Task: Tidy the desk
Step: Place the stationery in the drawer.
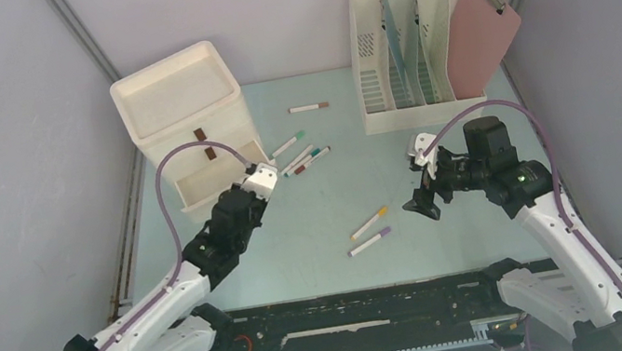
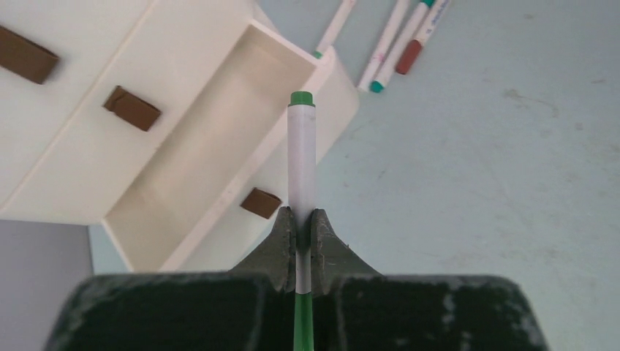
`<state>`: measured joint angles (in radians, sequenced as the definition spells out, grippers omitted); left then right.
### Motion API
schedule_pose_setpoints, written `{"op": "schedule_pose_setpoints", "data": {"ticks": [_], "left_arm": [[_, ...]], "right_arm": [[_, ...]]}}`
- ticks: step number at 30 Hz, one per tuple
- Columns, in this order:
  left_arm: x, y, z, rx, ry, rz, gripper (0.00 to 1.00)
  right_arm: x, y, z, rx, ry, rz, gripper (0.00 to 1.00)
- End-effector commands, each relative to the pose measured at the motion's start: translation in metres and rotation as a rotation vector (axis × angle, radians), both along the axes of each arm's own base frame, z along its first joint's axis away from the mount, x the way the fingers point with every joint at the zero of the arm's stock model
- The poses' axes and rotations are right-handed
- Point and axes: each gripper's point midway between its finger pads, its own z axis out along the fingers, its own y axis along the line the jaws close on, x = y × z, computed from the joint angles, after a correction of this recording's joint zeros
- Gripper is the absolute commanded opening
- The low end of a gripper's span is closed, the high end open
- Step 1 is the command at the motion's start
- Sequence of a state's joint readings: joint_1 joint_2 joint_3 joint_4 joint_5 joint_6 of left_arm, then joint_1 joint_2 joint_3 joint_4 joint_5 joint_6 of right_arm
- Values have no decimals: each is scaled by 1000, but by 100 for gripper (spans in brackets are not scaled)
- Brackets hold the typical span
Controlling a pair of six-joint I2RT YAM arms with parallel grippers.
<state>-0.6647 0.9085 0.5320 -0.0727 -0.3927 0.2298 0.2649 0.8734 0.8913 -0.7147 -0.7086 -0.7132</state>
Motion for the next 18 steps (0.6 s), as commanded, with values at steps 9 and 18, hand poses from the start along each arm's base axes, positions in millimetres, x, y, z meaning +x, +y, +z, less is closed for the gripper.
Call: {"op": "schedule_pose_setpoints", "data": {"ticks": [9,18], "left_arm": [[51,39,37,106,-162,112,0],[78,58,26,154,-144,184,0]], "right_arm": [[-3,6,21,26,-62,38,96],[-5,8,19,26,-52,52,96]]}}
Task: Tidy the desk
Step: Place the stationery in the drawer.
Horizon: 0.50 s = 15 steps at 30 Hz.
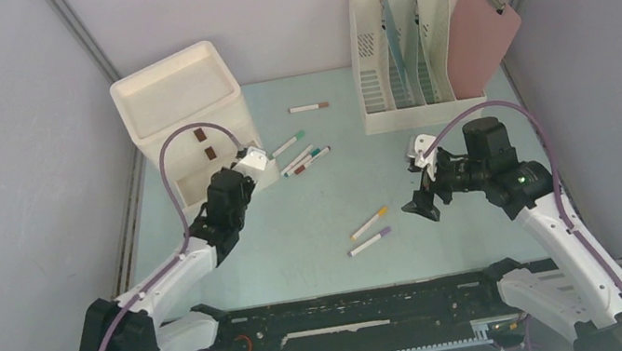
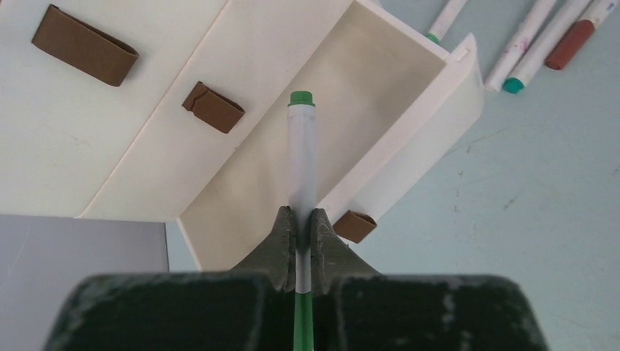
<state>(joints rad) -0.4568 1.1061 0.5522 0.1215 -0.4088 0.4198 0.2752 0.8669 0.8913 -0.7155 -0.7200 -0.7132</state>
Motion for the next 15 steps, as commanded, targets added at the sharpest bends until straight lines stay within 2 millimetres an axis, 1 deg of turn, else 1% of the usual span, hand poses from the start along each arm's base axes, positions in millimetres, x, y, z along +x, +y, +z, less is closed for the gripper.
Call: {"op": "schedule_pose_setpoints", "data": {"ticks": [1,4,8,15], "left_arm": [[27,5,33,-4,-103,33,0],[35,8,28,13,-83,47,0],[43,12,27,39,-79,64,1],[55,20,24,44,-72,89,6]], "right_arm": [[-1,5,17,17,-48,34,96],[-1,6,17,17,-48,36,96],[-1,6,17,17,-47,37,96],[-2,7,15,16,-39,42,96]]}}
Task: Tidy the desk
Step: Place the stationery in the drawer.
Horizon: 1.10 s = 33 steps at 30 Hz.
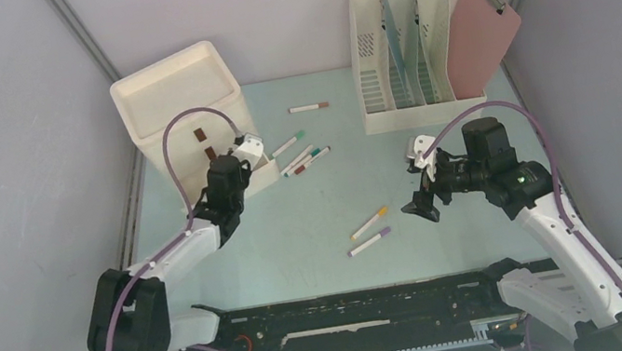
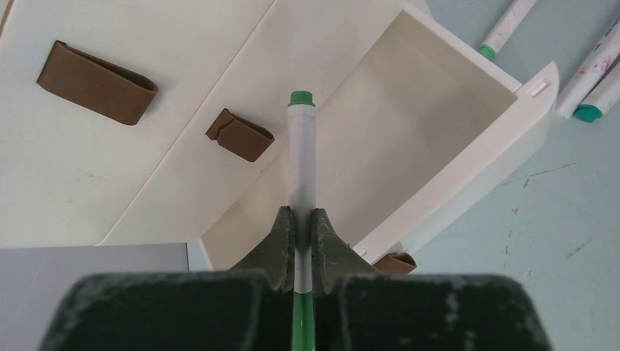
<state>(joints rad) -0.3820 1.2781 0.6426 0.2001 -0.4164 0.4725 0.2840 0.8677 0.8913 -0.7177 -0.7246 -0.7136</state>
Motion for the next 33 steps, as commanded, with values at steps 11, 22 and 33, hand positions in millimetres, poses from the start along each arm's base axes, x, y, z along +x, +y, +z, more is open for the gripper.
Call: {"op": "schedule_pose_setpoints", "data": {"ticks": [11,22,33], "left_arm": [[25,16,16,11,-55,69,18],[25,18,12,-3,-53,88,36],[10,1,31,-168,-78,48,48]], "right_arm": [[1,5,14,15,-34,29,96],[1,5,15,17,-35,29,96],[1,5,15,16,-36,31,96]]}}
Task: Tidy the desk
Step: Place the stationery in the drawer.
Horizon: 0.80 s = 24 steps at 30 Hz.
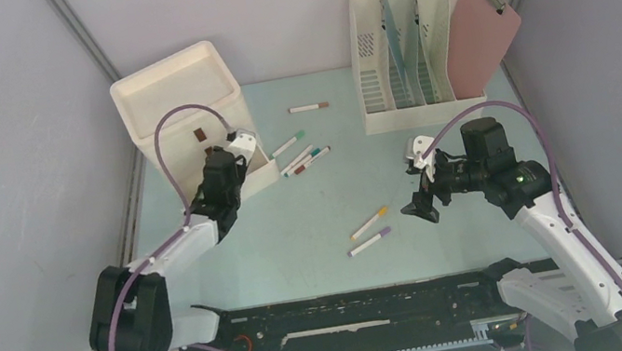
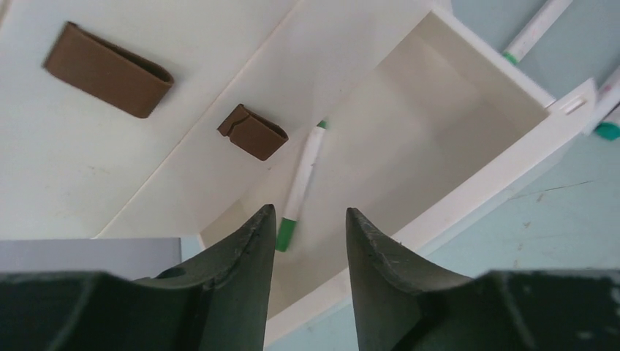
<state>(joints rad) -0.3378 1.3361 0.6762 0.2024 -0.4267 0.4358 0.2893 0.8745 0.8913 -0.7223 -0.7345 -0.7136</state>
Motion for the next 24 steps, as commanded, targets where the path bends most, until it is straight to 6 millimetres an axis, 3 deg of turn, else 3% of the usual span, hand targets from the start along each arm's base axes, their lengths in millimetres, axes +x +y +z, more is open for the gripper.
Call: {"op": "schedule_pose_setpoints", "data": {"ticks": [1,9,12,18,24], "left_arm": [[-4,-16,41,-180,-107,-20,50],[-39,-38,69,-495,-216,-92,56],[-53,-40,80,-641,-292,-82,65],[-79,-61,92,-904,-349,-175,96],[-99,-99,91,-1083,-218,-322,100]], "right_arm": [[3,3,16,13,-49,18,96],[2,4,15,12,-47,28,96],[1,5,15,11,-45,34,96],[0,5,14,9,-42,42,96],[-1,5,13,7,-43,46,96]]}}
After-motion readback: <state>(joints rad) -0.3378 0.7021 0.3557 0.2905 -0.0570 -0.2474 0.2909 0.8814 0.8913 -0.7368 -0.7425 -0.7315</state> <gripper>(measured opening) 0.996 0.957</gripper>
